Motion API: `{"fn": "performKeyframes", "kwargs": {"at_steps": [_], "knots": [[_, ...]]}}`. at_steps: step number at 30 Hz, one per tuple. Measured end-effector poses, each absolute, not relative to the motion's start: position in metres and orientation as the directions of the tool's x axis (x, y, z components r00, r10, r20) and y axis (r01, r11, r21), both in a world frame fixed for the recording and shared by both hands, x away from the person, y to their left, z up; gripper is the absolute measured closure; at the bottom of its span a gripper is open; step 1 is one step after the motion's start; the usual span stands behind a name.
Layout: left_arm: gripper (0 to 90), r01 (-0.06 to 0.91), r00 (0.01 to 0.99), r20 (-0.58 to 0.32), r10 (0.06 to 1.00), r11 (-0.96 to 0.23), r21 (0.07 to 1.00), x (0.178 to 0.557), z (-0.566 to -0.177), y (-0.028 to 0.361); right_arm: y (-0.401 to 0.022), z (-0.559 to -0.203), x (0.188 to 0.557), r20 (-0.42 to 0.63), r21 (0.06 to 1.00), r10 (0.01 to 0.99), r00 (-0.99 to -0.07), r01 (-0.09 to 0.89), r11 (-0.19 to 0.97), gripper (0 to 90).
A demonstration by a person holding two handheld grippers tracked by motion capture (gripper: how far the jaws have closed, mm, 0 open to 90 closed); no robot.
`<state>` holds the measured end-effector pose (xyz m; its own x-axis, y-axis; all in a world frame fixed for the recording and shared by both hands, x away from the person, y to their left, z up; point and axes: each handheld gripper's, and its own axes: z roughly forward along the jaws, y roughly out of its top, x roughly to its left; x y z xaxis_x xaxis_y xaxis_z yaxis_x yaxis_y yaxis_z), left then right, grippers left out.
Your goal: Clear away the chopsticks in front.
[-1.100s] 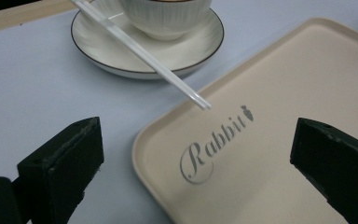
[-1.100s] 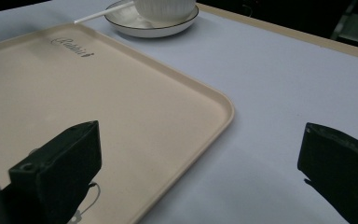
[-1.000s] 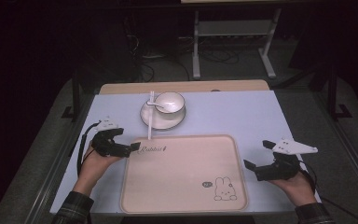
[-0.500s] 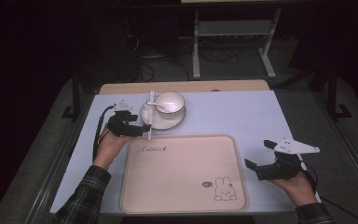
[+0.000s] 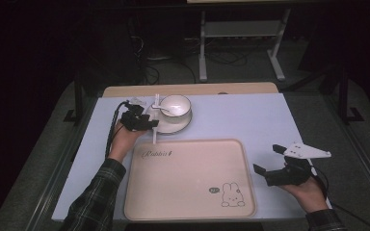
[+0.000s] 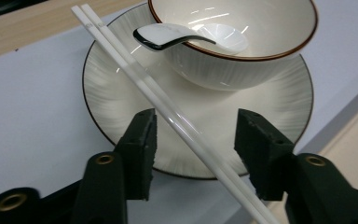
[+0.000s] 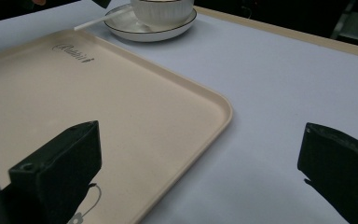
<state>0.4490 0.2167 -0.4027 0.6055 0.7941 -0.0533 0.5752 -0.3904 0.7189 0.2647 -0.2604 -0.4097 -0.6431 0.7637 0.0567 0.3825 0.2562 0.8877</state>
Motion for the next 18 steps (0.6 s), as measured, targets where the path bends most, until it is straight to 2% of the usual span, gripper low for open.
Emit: {"fn": "performKeyframes", "kwargs": {"at_steps": [5,18], "knots": [[54.3,0.607,0.589,-0.066,0.805,-0.388,0.693,0.461,-0.409,0.212,-0.262,-0.410,0.265,0.060,0.889,0.765,-0.641,0.383,0.252,0.0],[61.8,0.616,0.562,-0.049,0.826,-0.378,0.691,0.473,-0.420,0.205,-0.263,-0.411,0.265,0.068,0.889,0.764,-0.642,0.386,0.245,0.0]]}}
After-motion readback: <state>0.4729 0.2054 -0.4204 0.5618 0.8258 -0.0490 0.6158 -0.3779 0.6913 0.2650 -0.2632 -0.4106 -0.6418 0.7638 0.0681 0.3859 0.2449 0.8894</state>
